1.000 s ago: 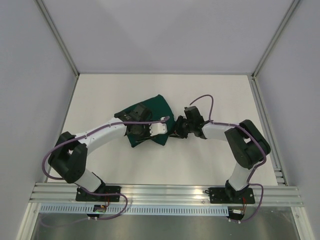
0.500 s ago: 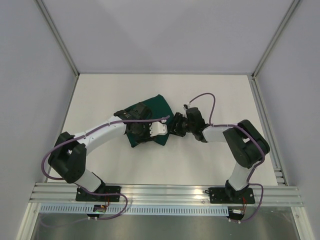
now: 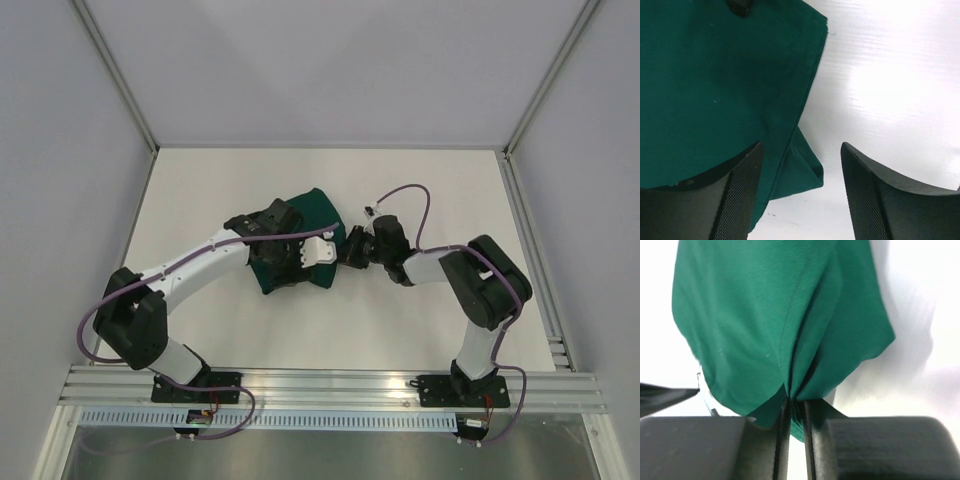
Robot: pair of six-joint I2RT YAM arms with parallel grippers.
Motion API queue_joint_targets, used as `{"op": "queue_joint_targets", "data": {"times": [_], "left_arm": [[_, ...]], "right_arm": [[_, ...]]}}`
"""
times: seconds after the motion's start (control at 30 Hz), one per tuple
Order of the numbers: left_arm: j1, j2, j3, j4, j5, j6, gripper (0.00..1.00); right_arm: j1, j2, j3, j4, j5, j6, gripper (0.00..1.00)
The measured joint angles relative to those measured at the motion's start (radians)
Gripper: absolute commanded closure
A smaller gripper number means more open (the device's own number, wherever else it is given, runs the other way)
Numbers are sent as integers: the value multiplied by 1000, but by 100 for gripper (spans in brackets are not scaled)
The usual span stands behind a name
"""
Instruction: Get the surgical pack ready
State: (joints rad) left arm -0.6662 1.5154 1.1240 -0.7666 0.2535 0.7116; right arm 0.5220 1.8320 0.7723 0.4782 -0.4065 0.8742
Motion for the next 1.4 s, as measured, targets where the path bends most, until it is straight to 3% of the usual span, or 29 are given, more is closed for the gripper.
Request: {"op": "queue_joint_targets", "data": {"times": [0.1,0.13,0.2,0.87,1.0,1.23,1.3,1.4], "left_arm": [[0,-4,19,21,-5,-24,23],[0,-2,24,40,-17,-34,16],[0,11,36,68,-48,-48,12],[-35,150,19,338,-202,-128,17],[-41,170,2,369,-214,-129,25],[-45,200,-10,431,-245,-137,65],[-45,200,-11,438,-246,-141,76],[-47,200,-16,446,-243,-143,78]], "right_arm": [[-1,-24,-28,40,-23,0,96],[-1,-32,-35,55,-33,-2,98],[-1,-40,-39,75,-49,-1,99],[-8,5,-39,297,-102,78,99],[-9,5,-39,297,-100,80,99],[-10,5,-42,298,-92,90,99],[-11,5,-47,297,-92,91,95],[-15,5,-50,286,-89,97,76]]}}
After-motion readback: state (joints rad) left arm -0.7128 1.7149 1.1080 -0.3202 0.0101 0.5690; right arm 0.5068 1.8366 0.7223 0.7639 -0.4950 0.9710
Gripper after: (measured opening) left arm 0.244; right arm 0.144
